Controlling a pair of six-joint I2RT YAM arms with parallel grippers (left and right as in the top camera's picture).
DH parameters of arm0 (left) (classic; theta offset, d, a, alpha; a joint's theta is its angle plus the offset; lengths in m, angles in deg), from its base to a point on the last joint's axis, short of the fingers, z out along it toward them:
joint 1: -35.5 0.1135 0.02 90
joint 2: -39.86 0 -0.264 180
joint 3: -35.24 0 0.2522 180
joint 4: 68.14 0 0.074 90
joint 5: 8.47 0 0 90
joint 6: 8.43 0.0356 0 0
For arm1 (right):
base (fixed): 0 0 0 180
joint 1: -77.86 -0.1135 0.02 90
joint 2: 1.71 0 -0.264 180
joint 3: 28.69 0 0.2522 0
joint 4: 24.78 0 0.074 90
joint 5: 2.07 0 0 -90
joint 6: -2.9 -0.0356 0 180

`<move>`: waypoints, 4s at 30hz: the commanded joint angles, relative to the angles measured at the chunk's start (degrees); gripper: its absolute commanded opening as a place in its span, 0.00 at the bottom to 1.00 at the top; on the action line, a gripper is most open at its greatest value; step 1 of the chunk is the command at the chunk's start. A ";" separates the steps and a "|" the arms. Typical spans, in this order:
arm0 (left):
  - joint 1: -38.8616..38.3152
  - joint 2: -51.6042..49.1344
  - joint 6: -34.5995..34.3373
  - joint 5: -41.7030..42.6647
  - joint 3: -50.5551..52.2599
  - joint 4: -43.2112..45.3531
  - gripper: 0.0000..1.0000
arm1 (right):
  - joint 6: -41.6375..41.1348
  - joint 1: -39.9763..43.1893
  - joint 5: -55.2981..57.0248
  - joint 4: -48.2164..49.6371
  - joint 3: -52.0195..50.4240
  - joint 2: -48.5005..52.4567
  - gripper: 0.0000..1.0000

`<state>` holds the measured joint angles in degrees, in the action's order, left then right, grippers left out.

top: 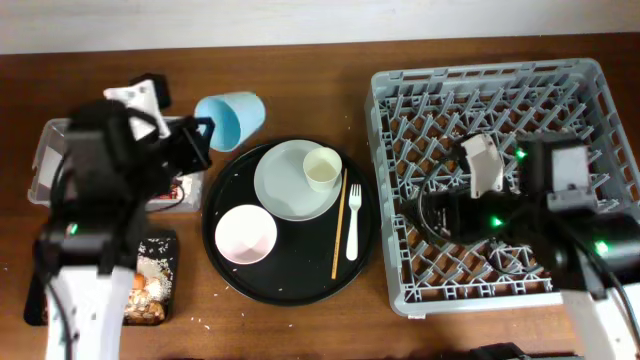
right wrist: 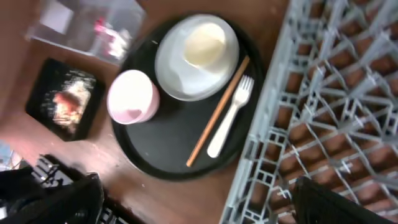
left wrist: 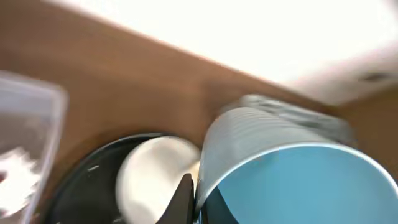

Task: Sort waste into correct bins and load items into the dishwasher rack
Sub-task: 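Hand the blue cup from left gripper to right gripper, then place the blue cup upside down in the rack with right gripper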

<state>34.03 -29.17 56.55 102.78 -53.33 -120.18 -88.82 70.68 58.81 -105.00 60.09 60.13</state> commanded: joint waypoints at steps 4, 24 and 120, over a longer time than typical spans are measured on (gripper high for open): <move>2.01 -3.85 17.40 51.08 0.13 -5.46 0.00 | 21.84 -0.26 -35.04 1.27 1.79 0.04 0.99; -14.29 -18.93 23.78 64.46 0.13 2.71 0.00 | 34.34 -1.95 -46.99 7.17 1.11 12.87 0.91; -10.78 -19.15 9.42 3.63 0.17 -3.10 0.90 | -3.30 -3.69 27.61 -23.76 26.51 31.32 0.99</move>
<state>24.94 -47.80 75.79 118.56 -53.18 -123.11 -91.59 67.36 85.58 -128.58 85.97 91.56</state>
